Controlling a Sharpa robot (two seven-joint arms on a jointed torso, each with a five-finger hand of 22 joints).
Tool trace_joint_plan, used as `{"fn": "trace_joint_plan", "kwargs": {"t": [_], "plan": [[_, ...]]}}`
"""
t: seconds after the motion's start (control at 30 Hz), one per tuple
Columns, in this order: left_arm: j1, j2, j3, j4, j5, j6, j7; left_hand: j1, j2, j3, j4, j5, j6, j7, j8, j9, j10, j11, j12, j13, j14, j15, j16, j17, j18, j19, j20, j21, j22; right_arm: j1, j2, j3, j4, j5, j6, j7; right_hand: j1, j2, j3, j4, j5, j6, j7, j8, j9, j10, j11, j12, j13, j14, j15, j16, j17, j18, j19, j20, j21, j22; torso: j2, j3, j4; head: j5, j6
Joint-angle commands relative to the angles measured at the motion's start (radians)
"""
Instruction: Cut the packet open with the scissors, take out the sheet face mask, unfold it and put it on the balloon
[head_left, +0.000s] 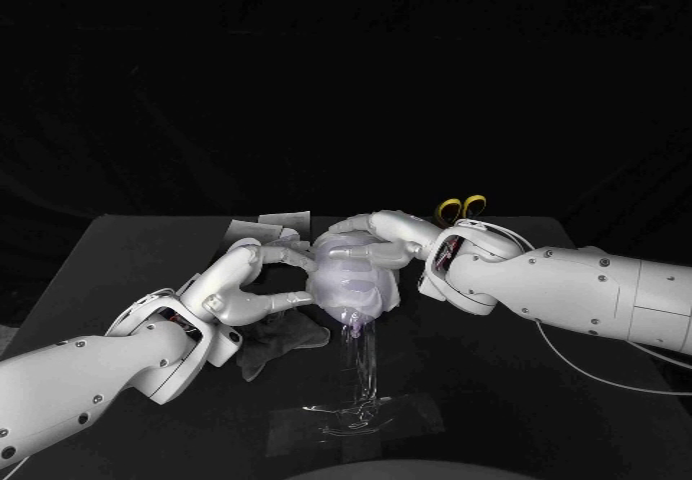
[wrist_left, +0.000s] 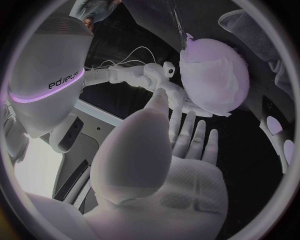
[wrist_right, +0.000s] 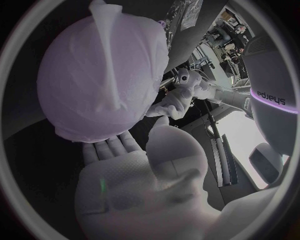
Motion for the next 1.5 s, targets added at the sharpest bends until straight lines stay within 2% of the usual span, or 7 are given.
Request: {"fn": "trace_joint_plan", "kwargs": {"t": [0.03,0.53,0.67,0.97,1.13,1.3,1.5], "plan": [[0.0,-0.002,0.001,0.0,0.05,-0.011,0.028,-0.001,0.004,0.008,-0.001,-0.001,0.009,0.045,-0.005,0.001,0.008,0.001,-0.005,0.0,0.009,0.001,0.003,0.001,-0.01,0.008,-0.002,0.005,0.001,-0.001,0.004,-0.001,-0.011,-0.028,0.044,-0.033,-0.015,0.001,-0.01,0.0,-0.006,0.001,0.134,0.004,-0.001,0.0,0.0,0.005,0.0,0.0,-0.003,0.002,0.0,0.001,0.0,0.001,0.005,0.002,0.0,0.0003,-0.0002,0.0,0.001],[0.001,-0.009,0.001,-0.004,0.077,-0.005,0.028,0.002,0.004,0.011,-0.001,-0.001,0.009,0.048,-0.008,0.001,0.005,0.002,-0.009,0.0,0.007,0.001,-0.002,0.001,-0.012,0.01,-0.001,0.005,0.0,0.0,0.02,-0.001,-0.038,-0.035,0.034,-0.048,-0.034,0.002,-0.042,-0.001,-0.006,-0.066,0.135,-0.016,-0.022,-0.091,0.003,-0.003,-0.007,-0.024,-0.001,-0.002,-0.005,0.0,0.009,0.001,0.009,0.005,0.001,0.0011,-0.0004,-0.001,0.002],[0.001,-0.008,0.001,-0.004,0.08,0.0,0.028,0.004,0.005,0.012,-0.002,-0.001,0.009,0.05,-0.009,0.0,0.003,0.002,-0.012,-0.001,0.005,0.002,-0.004,0.0,-0.013,0.009,-0.001,0.005,-0.001,0.0,0.023,-0.001,-0.047,-0.034,0.037,-0.055,-0.028,0.001,-0.051,-0.002,-0.006,-0.114,0.136,-0.028,-0.035,-0.138,0.005,-0.005,-0.01,-0.043,0.001,-0.004,-0.009,-0.004,0.01,0.001,0.01,0.005,0.0,0.0015,-0.0009,-0.002,0.001],[0.001,-0.006,0.001,0.0,0.086,0.007,0.028,0.006,0.005,0.014,-0.002,-0.001,0.008,0.051,-0.011,0.0,-0.002,0.003,-0.016,-0.001,0.003,0.002,-0.007,0.0,-0.014,0.01,-0.001,0.005,-0.001,0.002,0.027,-0.001,-0.073,-0.074,0.115,-0.123,-0.039,-0.007,-0.076,0.0,-0.007,-0.136,0.137,-0.032,-0.041,-0.172,0.006,-0.007,-0.011,-0.066,0.004,-0.006,-0.013,-0.007,0.007,0.001,0.008,0.001,0.0,0.0017,-0.0002,-0.004,-0.001],[0.001,-0.005,0.001,0.001,0.091,0.009,0.028,0.007,0.005,0.015,-0.001,-0.001,0.008,0.052,-0.013,0.0,-0.005,0.003,-0.018,-0.002,0.001,0.002,-0.01,-0.001,-0.015,0.011,-0.001,0.005,-0.002,0.004,0.021,-0.001,-0.077,-0.084,0.139,-0.145,-0.05,-0.009,-0.078,0.0,-0.007,-0.127,0.137,-0.03,-0.039,-0.175,0.007,-0.007,-0.011,-0.068,0.004,-0.006,-0.013,-0.007,0.008,0.0,0.009,0.001,0.0,0.0012,-0.0009,-0.008,-0.003],[0.001,-0.005,0.001,0.0,0.113,0.012,0.027,0.007,0.005,0.016,-0.001,-0.001,0.008,0.053,-0.013,0.0,-0.006,0.004,-0.019,-0.002,0.001,0.003,-0.01,-0.001,-0.015,0.011,-0.001,0.005,-0.002,0.005,0.005,-0.001,-0.063,-0.033,0.091,-0.115,-0.064,-0.011,-0.078,0.0,-0.007,-0.113,0.137,-0.025,-0.036,-0.162,0.009,-0.004,-0.009,-0.058,0.006,-0.003,-0.011,-0.007,0.011,0.001,0.01,0.003,0.0,0.0014,-0.001,-0.011,-0.002],[0.001,-0.003,0.001,-0.008,0.162,0.019,0.025,0.007,0.006,0.018,-0.001,-0.001,0.006,0.057,-0.017,-0.001,-0.011,0.006,-0.024,-0.002,-0.004,0.004,-0.015,-0.002,-0.015,0.012,-0.001,0.005,-0.003,0.005,-0.024,-0.001,-0.026,0.15,-0.028,0.007,-0.047,-0.011,-0.073,-0.005,-0.006,-0.117,0.138,-0.026,-0.037,-0.158,0.011,-0.003,-0.009,-0.063,0.008,-0.004,-0.012,-0.01,0.012,0.001,0.01,0.002,0.0,0.0021,-0.0025,-0.013,0.001]]}}
